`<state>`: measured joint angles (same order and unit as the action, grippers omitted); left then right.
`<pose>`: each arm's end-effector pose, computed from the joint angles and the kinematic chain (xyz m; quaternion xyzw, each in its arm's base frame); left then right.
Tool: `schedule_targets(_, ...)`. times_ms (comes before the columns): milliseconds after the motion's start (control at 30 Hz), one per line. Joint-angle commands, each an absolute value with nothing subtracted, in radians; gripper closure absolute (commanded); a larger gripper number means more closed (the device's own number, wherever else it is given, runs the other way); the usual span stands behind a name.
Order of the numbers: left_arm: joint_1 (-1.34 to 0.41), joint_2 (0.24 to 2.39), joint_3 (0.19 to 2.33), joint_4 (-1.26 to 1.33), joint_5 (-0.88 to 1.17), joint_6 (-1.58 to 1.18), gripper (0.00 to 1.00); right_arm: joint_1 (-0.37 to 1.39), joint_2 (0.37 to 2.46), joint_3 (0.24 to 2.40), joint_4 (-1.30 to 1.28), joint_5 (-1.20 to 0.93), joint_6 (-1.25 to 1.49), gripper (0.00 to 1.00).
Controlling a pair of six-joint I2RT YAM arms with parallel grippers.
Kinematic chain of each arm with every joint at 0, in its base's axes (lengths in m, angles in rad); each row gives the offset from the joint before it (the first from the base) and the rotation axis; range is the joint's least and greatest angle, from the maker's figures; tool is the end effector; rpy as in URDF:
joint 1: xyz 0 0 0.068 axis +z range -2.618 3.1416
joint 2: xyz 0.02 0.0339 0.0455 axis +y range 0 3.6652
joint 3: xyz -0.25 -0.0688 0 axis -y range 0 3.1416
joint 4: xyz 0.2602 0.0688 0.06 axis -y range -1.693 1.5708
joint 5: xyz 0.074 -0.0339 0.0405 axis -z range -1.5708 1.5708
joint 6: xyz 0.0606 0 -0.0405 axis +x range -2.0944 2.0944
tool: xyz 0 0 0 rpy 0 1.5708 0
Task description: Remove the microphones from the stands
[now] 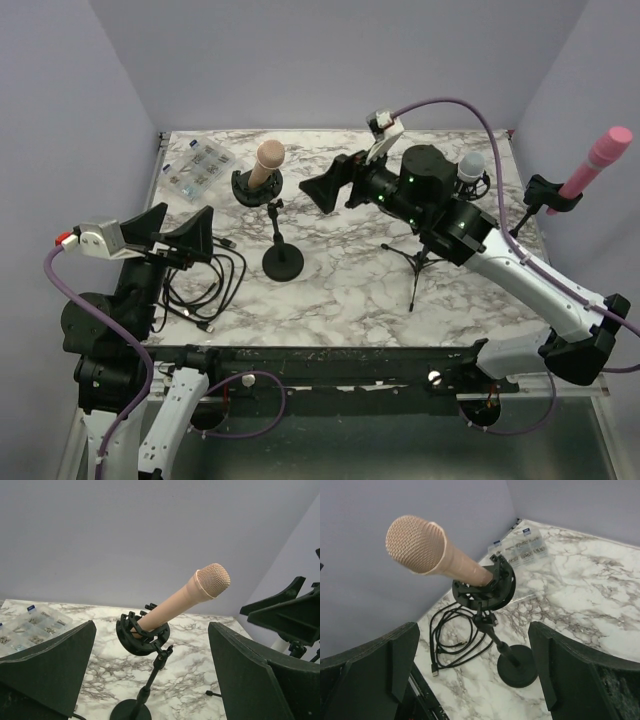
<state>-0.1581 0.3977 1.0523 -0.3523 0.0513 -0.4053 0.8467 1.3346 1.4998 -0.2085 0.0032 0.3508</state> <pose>0.0862 -0.0169 0.4564 -0.0525 0.5904 -0.2385 0.7693 0.2272 0.2566 0.4527 -0.1762 0.7004 0.3889 0.5720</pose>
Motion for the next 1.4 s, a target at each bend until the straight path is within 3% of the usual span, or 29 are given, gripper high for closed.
schedule_targets(0,-0.153,0.384,1.038,-0.381,0.056,-0.458,0.01,0.974,1.341,1.425,-0.044,0.18,0.319,0.0)
schedule_targets(200,-0.153,0.38,1.013,-0.362,0.092,-0.5,0.01,1.12,1.388,1.318,0.249,0.358,0.23,0.0)
schedule_targets(600,-0.153,0.338,1.039,-0.42,0.043,-0.46,0.01,1.143,1.566,1.252,0.754,0.452,0.097,0.06)
schedule_targets(767,-0.153,0.331,1.037,-0.433,0.039,-0.454,0.01,1.144,1.655,1.284,0.86,0.484,0.062,0.1)
schedule_targets(1133,-0.153,0.321,1.039,-0.443,0.038,-0.457,0.01,1.144,1.783,1.322,1.013,0.518,-0.049,0.3)
schedule_targets(1367,-0.153,0.321,1.04,-0.455,0.042,-0.457,0.01,1.144,1.845,1.359,1.078,0.557,-0.122,0.32)
